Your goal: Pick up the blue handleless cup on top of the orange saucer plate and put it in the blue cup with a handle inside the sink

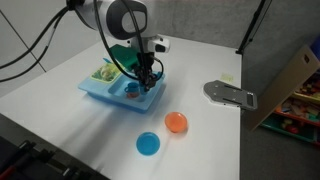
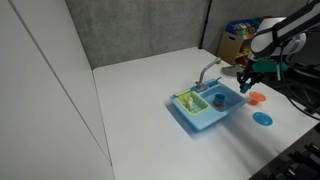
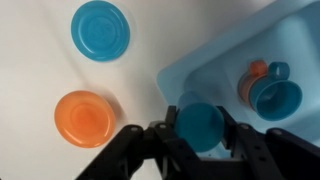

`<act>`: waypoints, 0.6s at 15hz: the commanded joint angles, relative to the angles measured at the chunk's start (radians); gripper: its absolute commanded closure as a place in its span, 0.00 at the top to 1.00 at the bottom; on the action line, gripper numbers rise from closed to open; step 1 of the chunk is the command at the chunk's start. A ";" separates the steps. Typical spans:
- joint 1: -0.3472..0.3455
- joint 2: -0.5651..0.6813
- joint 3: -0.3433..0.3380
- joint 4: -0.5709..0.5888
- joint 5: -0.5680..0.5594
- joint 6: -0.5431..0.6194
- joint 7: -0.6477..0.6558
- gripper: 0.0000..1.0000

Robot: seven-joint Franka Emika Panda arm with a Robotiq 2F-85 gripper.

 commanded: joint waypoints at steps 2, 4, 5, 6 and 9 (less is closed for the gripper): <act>0.001 -0.010 0.015 -0.016 -0.008 0.017 -0.020 0.17; 0.010 -0.028 0.035 -0.038 -0.008 0.045 -0.050 0.17; 0.013 -0.036 0.048 -0.046 -0.005 0.055 -0.068 0.17; 0.018 -0.042 0.058 -0.055 -0.007 0.067 -0.080 0.17; 0.043 -0.069 0.092 -0.094 -0.014 0.092 -0.117 0.17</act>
